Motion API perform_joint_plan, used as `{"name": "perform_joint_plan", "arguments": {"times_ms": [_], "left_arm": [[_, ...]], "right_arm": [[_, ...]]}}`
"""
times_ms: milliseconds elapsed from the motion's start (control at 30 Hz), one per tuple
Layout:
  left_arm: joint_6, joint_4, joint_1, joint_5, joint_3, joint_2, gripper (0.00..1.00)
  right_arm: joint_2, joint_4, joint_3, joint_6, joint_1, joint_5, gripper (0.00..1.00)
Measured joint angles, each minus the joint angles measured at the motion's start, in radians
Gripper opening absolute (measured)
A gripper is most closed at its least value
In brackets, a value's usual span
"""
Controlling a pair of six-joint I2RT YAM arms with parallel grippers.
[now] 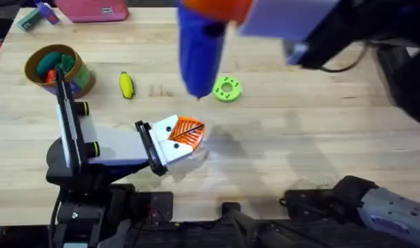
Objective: Pick up the gripper from the table and insert it into the empty holder that is missing its gripper. Then pick up a screw, insert it into the mounting hole, and use the screwdriver to tighten it. Finally, clean up the table by picking up the vegetable and placing it into the bucket.
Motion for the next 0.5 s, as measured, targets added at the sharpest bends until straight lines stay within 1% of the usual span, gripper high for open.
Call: {"name": "perform_joint_plan", "arguments": {"times_ms": [133, 267, 367, 400, 500], "left_arm": [[0.000, 0.000, 0.000, 0.000, 0.000, 0.000, 0.017], [0.000, 0.000, 0.000, 0.000, 0.000, 0.000, 0.017], [0.000, 0.000, 0.000, 0.000, 0.000, 0.000, 0.017], [0.000, 0.000, 0.000, 0.000, 0.000, 0.000, 0.017], [0.000, 0.000, 0.000, 0.000, 0.000, 0.000, 0.017]], "right_arm": [[0.074, 0.092, 0.000, -0.006, 0.041, -0.047, 0.024], [0.128, 0.162, 0.000, -0.010, 0.057, -0.103, 0.024], [0.141, 0.194, -0.001, -0.013, 0.060, -0.152, 0.024], [0.141, 0.214, -0.002, -0.024, 0.061, -0.202, 0.024], [0.141, 0.210, -0.002, -0.044, 0.061, -0.249, 0.024]]}}
